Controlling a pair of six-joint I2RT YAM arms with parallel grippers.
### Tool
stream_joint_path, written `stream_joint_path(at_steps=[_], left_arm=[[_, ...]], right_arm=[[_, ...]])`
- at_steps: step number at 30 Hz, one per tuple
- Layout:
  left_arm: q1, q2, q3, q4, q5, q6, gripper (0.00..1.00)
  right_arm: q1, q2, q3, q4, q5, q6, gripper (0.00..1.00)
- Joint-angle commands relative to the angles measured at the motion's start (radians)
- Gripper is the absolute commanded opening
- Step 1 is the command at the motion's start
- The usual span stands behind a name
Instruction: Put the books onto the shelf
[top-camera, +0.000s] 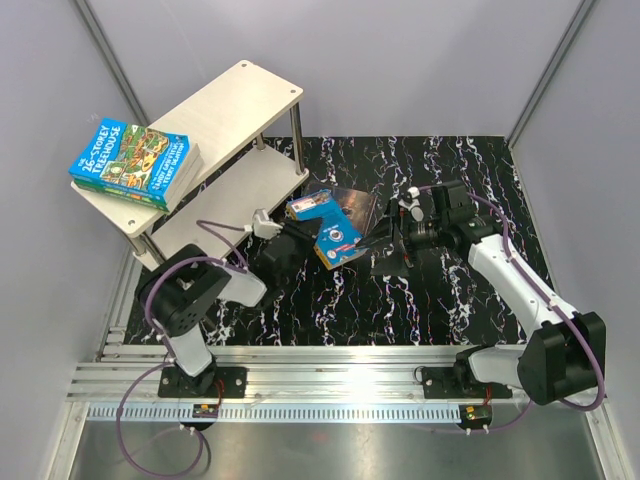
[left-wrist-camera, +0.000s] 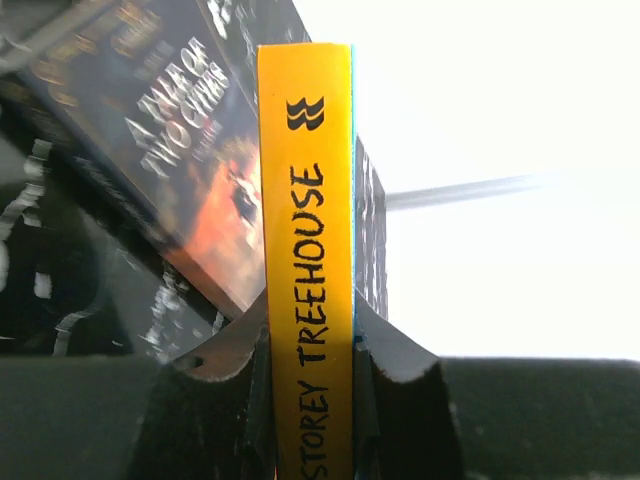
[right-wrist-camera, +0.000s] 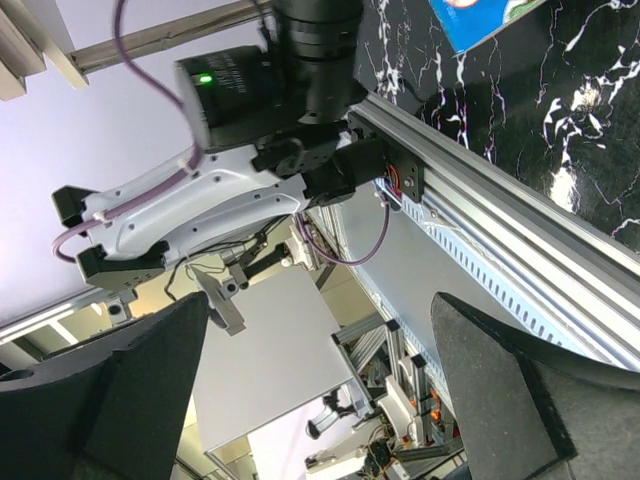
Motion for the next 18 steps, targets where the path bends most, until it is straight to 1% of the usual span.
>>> stream_joint_path(at_steps=[1, 2, 6, 8, 9, 11, 13, 17, 18], left_arm=[[0.006, 0.062, -0.058, 0.567, -0.158, -0.023, 0.00], [0.011, 0.063, -0.064, 0.598, -0.172, -0.017, 0.00], [0.063, 0.019, -0.081, 0.549, -0.181, 0.030, 0.00], [0.086, 0.017, -0.079, 0.558, -0.186, 0.040, 0.00], [0.118, 0.023, -0.067, 0.564, -0.157, 0.043, 0.00], [0.146, 0.033, -0.052, 0.589, -0.132, 0.058, 0.00], [0.161, 0.031, -0.033, 0.575, -0.137, 0.078, 0.00], [0.166, 0.039, -0.004, 0.563, -0.203, 0.115, 0.00], [0.169, 0.045, 0.005, 0.569, -0.239, 0.123, 0.00]], right_arm=[[-0.005, 0.004, 0.057, -0.025, -0.027, -0.041, 0.99], [-0.005, 0.008, 0.058, -0.025, -0.027, -0.044, 0.99], [-0.005, 0.025, 0.061, -0.029, -0.030, -0.055, 0.98], [-0.005, 0.030, 0.066, -0.034, -0.030, -0.061, 0.98], [-0.005, 0.034, 0.071, -0.035, -0.030, -0.065, 0.98], [-0.005, 0.039, 0.074, -0.039, -0.029, -0.068, 0.98], [-0.005, 0.048, 0.075, -0.035, -0.029, -0.070, 0.98], [-0.005, 0.059, 0.083, -0.032, -0.030, -0.070, 0.98], [-0.005, 0.062, 0.081, -0.032, -0.032, -0.072, 0.98]])
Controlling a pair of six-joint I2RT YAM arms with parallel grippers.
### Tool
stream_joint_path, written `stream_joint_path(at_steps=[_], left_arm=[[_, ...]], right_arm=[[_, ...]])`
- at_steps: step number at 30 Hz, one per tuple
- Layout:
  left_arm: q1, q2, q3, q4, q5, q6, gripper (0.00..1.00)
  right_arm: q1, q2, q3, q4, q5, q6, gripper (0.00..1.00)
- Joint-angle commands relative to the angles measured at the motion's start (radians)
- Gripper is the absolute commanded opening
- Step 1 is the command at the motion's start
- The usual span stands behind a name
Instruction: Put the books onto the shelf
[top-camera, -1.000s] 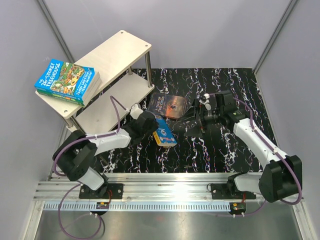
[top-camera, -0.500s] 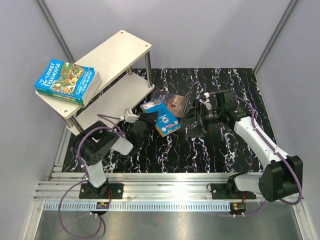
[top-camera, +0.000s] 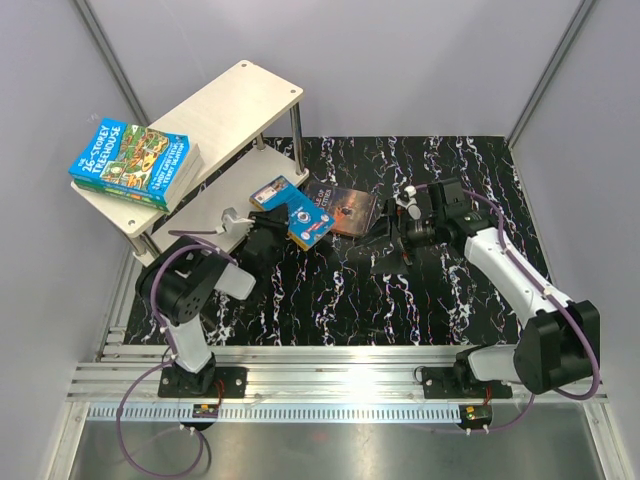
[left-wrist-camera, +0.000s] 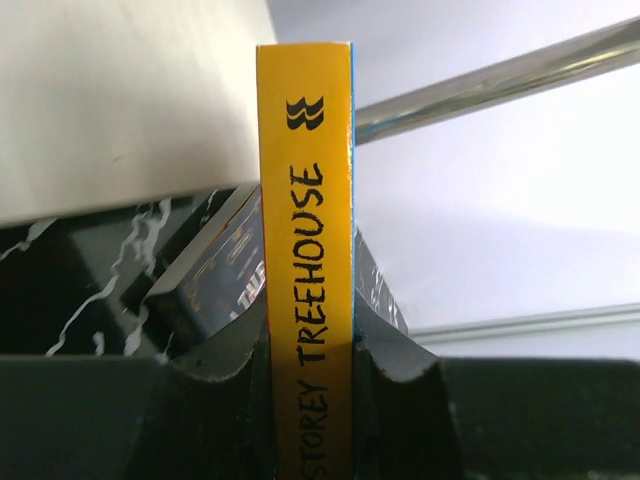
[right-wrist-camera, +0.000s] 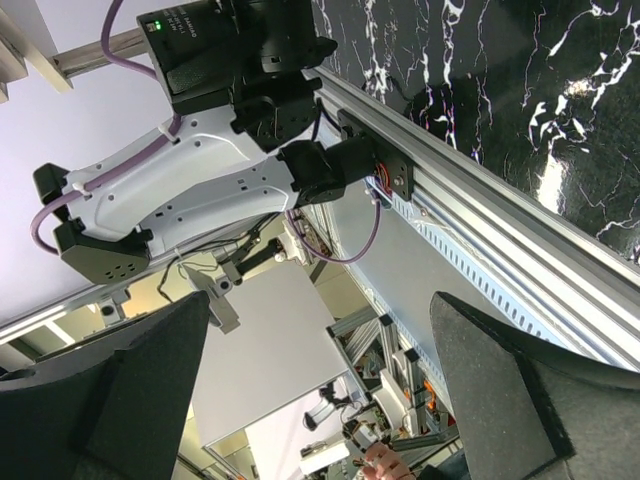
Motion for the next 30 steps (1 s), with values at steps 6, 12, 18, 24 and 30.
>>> stream_joint_path(at_steps=[6, 12, 18, 24, 30], left_arm=[[0.045, 0.054, 0.178, 0.396, -0.168, 0.072, 0.00], [0.100, 0.111, 0.261, 0.355, -0.193, 0.076, 0.00], [0.125, 0.194, 0.307, 0.373, -0.255, 0.075, 0.35], [0.160, 0.214, 0.321, 0.261, -0.280, 0.034, 0.63], [0.223, 0.174, 0.316, 0.171, -0.230, 0.011, 0.70]], right_arm=[[-0.005, 0.015, 0.049, -0.004, -0.033, -0.029, 0.97], [-0.007, 0.015, 0.073, -0.033, -0.024, -0.066, 0.97], [-0.005, 0.032, 0.081, -0.043, -0.025, -0.084, 0.96], [-0.005, 0.063, 0.104, -0.055, -0.022, -0.103, 0.96], [-0.005, 0.095, 0.122, -0.050, -0.022, -0.110, 0.96]])
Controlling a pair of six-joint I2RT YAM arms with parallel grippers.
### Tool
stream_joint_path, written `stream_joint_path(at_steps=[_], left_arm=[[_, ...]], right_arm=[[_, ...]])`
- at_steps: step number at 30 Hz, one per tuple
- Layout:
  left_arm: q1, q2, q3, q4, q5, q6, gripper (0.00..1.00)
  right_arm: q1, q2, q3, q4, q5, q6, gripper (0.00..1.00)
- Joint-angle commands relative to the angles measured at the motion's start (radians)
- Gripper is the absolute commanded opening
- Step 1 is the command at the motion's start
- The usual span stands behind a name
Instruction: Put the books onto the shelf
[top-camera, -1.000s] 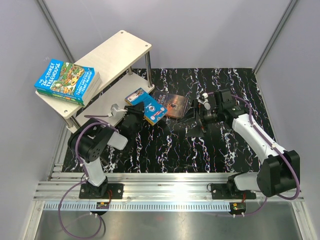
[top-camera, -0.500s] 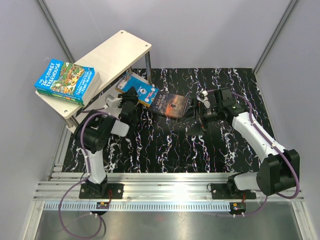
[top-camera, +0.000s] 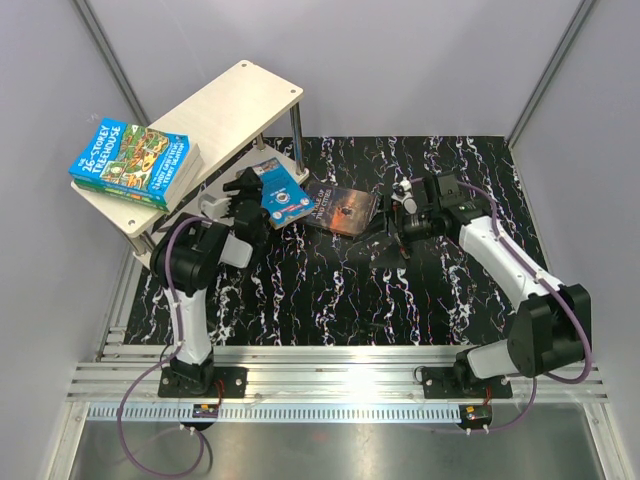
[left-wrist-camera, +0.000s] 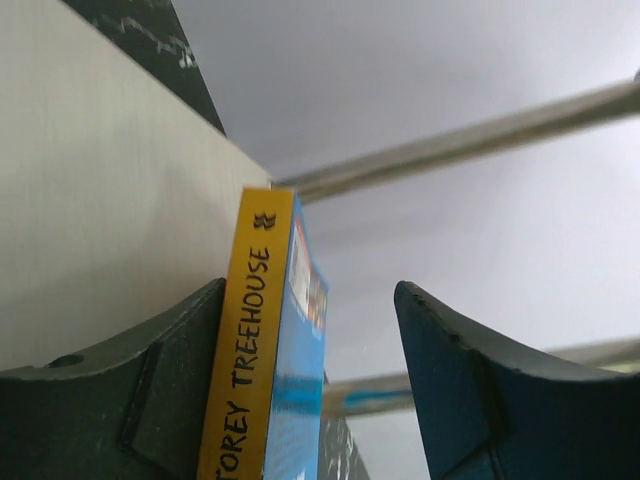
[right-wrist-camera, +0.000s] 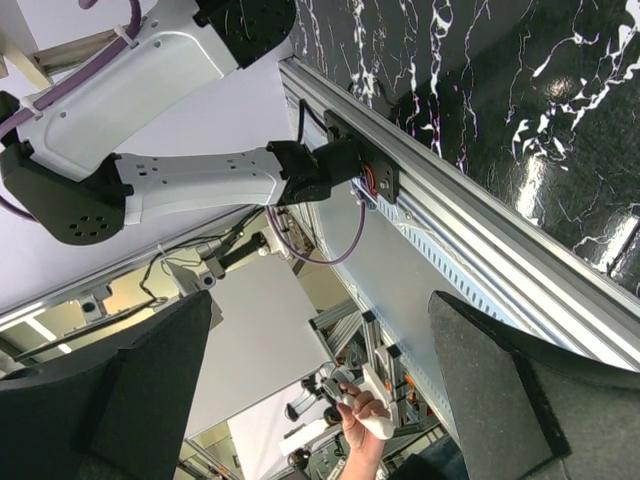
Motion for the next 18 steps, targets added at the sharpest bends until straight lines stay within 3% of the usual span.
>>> stream_joint_path(at_steps=[1, 3, 7, 8, 9, 11, 14, 18], left_arm=[[0.035, -0.063, 0.034, 0.069, -0.021, 0.006, 0.70], [0.051, -0.091, 0.039, 0.025, -0.003, 0.004, 0.69], [0.074, -0.098, 0.054, -0.044, 0.055, 0.006, 0.56], [0.083, -0.092, 0.055, -0.044, 0.072, 0.011, 0.36], [0.083, -0.091, 0.055, -0.044, 0.080, 0.011, 0.36], [0.092, -0.085, 0.055, -0.045, 0.103, 0.012, 0.20], [0.098, -0.080, 0.045, -0.053, 0.120, 0.009, 0.11], [0.108, -0.065, 0.040, -0.079, 0.140, -0.031, 0.08]], right_arm=[[-0.005, 0.018, 0.054, 0.001, -0.021, -0.021, 0.96], [-0.005, 0.034, 0.062, 0.002, -0.015, -0.019, 0.96], [-0.005, 0.093, 0.079, 0.025, 0.028, 0.012, 0.95], [-0.005, 0.140, 0.071, 0.066, 0.032, 0.062, 0.93], [-0.005, 0.140, 0.071, 0.085, 0.036, 0.062, 0.93], [-0.002, 0.197, 0.072, 0.131, 0.045, 0.125, 0.90], [0.018, 0.286, 0.121, 0.249, 0.051, 0.198, 0.85], [0.087, 0.476, 0.313, 0.304, 0.078, 0.223, 0.83]])
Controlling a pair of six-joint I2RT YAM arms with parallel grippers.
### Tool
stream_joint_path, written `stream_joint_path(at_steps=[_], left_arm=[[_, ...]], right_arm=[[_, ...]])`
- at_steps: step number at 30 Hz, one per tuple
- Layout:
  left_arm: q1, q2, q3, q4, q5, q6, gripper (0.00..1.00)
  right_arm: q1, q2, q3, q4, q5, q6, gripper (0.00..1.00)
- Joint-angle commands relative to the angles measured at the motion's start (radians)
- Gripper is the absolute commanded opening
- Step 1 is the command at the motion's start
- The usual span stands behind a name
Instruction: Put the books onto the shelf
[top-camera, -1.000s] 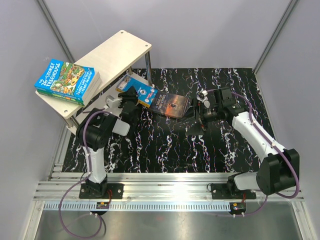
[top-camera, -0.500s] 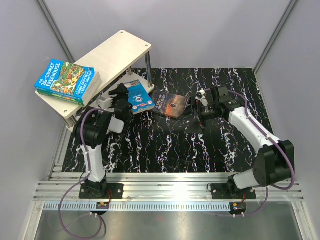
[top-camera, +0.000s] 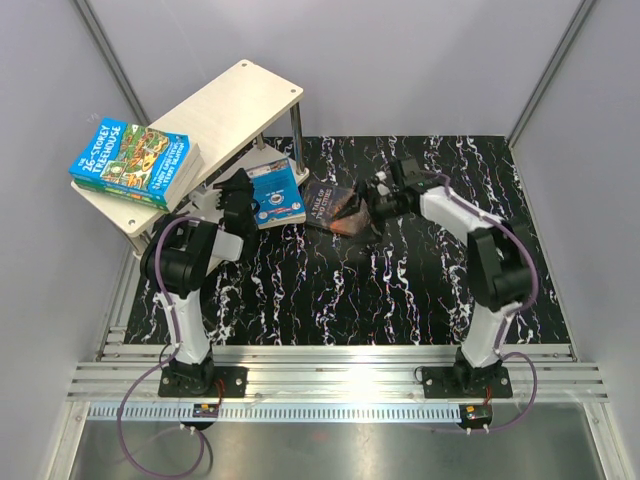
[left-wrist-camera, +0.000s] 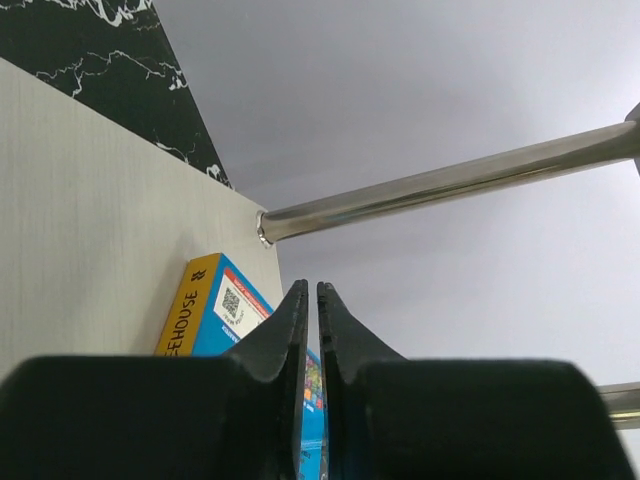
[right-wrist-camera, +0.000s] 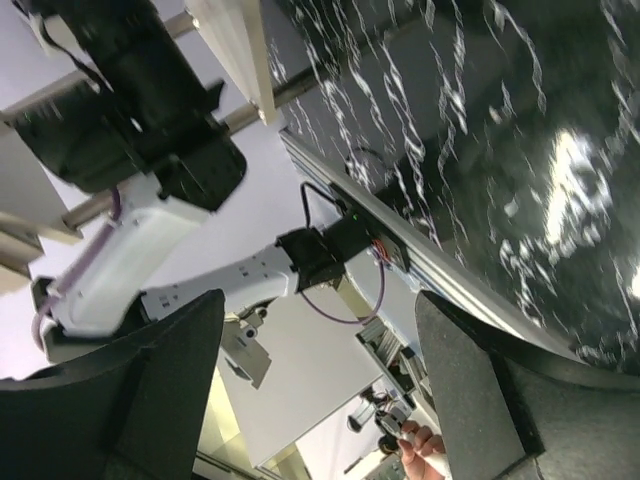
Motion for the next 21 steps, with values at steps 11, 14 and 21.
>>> stream_joint_path(at_steps=[11, 14, 21], left_arm=[[0.088, -0.002, 0.082, -0.126, 0.252, -0.051, 0.08], [0.099, 0.016, 0.107, -0.129, 0.294, -0.061, 0.09], [0.112, 0.029, 0.144, -0.112, 0.397, -0.026, 0.09]], right_arm=[[0.153, 0.616, 0.636, 0.191, 0.075, 0.199, 0.75], [0.168, 0.647, 0.654, 0.194, 0.095, 0.205, 0.74], [0.216, 0.710, 0.725, 0.251, 0.112, 0.267, 0.74]])
